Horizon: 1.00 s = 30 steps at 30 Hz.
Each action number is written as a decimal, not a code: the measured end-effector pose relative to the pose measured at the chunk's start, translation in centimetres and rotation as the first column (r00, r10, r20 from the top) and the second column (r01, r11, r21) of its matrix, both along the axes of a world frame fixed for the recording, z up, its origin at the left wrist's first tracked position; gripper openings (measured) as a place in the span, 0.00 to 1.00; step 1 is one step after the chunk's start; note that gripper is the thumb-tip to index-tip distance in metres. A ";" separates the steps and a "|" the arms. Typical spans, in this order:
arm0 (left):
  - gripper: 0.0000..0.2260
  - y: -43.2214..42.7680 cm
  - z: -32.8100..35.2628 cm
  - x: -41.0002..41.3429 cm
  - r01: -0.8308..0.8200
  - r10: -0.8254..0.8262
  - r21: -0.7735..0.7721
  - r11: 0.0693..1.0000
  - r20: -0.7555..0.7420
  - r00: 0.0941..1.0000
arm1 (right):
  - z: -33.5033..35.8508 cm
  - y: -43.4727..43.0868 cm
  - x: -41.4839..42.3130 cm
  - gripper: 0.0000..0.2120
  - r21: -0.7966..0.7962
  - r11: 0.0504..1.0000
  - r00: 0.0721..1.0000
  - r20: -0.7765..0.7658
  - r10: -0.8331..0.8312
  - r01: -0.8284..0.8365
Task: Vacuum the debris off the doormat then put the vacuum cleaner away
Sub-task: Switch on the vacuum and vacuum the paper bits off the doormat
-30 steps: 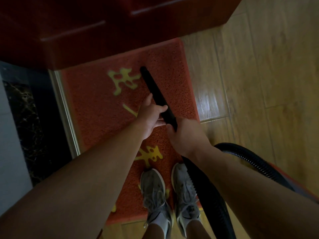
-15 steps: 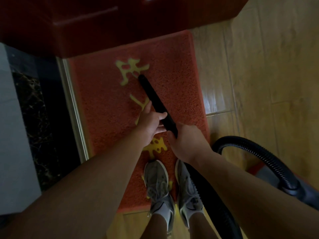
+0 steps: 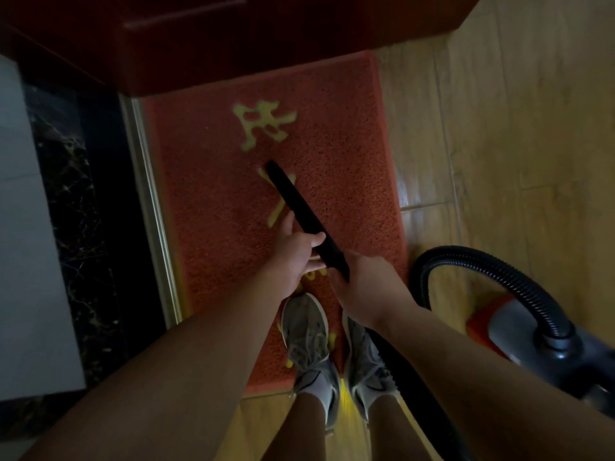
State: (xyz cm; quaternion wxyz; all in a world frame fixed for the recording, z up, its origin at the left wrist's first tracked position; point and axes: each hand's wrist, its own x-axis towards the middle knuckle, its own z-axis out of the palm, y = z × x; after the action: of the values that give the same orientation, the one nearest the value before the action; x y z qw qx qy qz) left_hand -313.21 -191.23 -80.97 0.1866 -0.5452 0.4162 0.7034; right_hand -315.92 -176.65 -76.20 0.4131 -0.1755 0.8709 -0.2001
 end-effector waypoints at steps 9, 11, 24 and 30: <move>0.35 2.1 2.7 3.0 -0.001 0.000 -0.022 1.000 -0.039 0.999 | 2.6 2.3 3.1 0.13 -0.016 1.000 0.999 0.036 -0.009 0.009; 0.36 3.0 3.4 3.7 -0.001 0.000 -0.024 1.000 -0.045 0.999 | 3.2 3.2 3.7 0.13 -0.029 0.999 0.999 0.042 -0.014 0.015; 0.38 11.1 8.2 5.6 -0.006 -0.008 -0.127 0.992 -0.109 0.994 | 6.7 11.7 6.4 0.10 -0.114 0.991 0.994 0.090 -0.054 0.064; 0.39 14.6 10.0 7.9 -0.014 -0.014 -0.201 0.980 -0.138 0.990 | 7.6 15.3 8.8 0.08 -0.146 0.988 0.998 0.060 -0.036 0.044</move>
State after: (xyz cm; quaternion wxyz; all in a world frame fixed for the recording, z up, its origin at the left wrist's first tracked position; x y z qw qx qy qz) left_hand -305.28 -176.60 -70.94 0.1014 -0.5111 0.4972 0.6938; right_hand -307.09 -161.30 -68.62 0.4197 -0.1824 0.8449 -0.2771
